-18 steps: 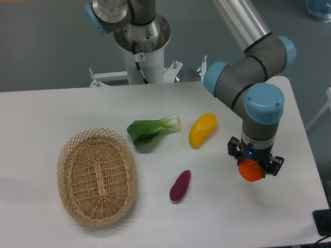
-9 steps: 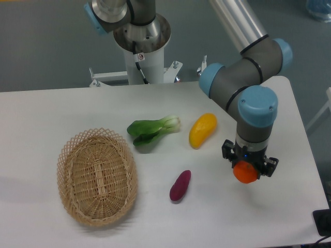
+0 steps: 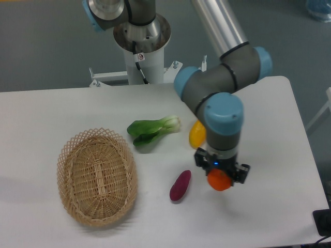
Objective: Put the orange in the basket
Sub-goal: 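Carry the held tangerine across the table over the wicker basket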
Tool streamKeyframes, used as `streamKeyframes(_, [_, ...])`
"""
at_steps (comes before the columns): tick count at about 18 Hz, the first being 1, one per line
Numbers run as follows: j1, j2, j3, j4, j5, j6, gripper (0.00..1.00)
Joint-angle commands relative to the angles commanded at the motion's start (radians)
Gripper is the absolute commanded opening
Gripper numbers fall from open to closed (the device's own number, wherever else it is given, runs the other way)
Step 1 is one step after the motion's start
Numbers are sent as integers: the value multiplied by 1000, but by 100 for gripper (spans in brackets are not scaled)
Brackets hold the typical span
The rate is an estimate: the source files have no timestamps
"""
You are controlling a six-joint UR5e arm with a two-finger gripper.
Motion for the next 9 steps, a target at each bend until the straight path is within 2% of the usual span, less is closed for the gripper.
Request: streamKeyframes(9, [-209, 28, -9, 5, -18, -231, 62])
